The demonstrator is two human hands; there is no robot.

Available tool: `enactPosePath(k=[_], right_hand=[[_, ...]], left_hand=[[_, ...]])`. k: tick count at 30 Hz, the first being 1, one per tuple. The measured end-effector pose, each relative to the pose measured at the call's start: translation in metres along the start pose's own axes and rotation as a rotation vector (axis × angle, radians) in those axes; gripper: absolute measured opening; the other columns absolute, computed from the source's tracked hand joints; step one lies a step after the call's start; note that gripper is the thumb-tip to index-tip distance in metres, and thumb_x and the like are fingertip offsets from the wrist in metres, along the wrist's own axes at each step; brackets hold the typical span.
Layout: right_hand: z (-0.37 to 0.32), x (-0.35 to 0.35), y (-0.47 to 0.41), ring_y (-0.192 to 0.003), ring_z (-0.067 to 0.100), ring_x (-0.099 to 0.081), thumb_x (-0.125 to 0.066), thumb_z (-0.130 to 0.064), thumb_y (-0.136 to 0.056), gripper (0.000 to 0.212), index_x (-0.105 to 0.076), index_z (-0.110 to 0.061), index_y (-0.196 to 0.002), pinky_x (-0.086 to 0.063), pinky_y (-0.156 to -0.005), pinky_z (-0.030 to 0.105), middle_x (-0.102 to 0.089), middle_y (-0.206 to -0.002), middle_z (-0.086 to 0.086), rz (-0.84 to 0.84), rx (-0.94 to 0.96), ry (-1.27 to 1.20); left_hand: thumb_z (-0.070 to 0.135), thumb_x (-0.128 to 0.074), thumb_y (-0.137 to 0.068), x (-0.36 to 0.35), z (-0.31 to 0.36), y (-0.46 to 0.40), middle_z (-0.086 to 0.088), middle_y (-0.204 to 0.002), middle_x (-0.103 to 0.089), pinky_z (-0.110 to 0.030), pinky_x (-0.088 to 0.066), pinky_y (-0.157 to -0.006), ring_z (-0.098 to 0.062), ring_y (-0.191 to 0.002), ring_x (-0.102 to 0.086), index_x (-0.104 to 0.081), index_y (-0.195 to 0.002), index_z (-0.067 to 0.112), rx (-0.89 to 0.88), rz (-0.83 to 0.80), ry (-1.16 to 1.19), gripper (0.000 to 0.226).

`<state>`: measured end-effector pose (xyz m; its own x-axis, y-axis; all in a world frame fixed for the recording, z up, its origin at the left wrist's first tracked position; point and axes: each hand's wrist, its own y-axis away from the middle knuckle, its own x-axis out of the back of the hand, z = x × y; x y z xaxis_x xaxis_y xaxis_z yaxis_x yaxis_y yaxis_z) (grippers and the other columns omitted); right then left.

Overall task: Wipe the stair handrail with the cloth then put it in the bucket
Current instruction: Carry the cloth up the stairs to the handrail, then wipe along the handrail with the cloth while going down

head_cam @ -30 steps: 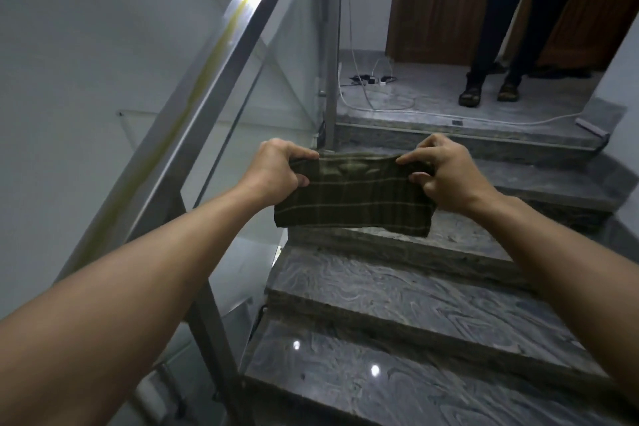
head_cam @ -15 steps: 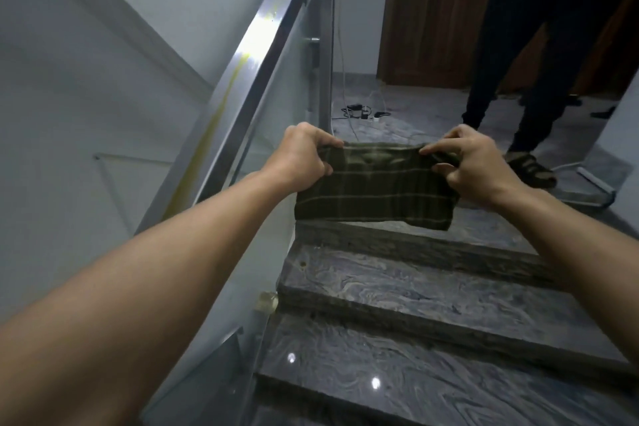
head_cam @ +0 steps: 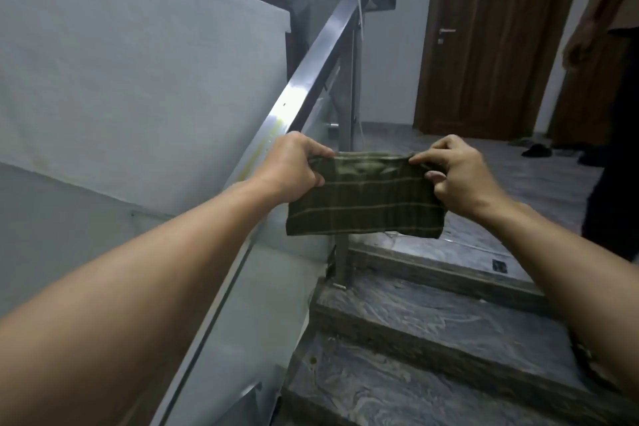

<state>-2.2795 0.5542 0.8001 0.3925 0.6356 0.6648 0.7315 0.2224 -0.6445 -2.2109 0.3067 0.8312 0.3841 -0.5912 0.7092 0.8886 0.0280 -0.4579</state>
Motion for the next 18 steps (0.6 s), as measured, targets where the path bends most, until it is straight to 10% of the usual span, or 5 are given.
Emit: enactPosePath(k=[10,18], right_hand=[[-0.051,-0.029,-0.154,-0.099,0.019,-0.051,-0.058,0.001,-0.086,0.025,-0.071,-0.016,-0.100,-0.054,-0.086,0.034,-0.050,-0.105,0.001,0.008,0.172,-0.127],[-0.101,-0.071,-0.253,-0.097,0.021,-0.054,-0.059,0.011,-0.077,0.037,-0.075,-0.020,-0.091,-0.052,-0.089,0.038,-0.052,-0.107,0.000,-0.059,0.363,0.005]], left_hand=[[0.004,-0.079,-0.072,0.064,-0.022,-0.079,-0.008,-0.105,-0.072,-0.019,-0.044,-0.081,-0.015,-0.087,-0.058,-0.072,-0.108,0.012,0.135,0.240,-0.092,0.037],[0.006,-0.070,-0.070,0.074,-0.052,-0.097,-0.024,-0.072,-0.063,-0.036,-0.048,-0.056,-0.040,-0.079,-0.062,-0.059,-0.061,-0.001,0.302,0.278,-0.268,0.017]])
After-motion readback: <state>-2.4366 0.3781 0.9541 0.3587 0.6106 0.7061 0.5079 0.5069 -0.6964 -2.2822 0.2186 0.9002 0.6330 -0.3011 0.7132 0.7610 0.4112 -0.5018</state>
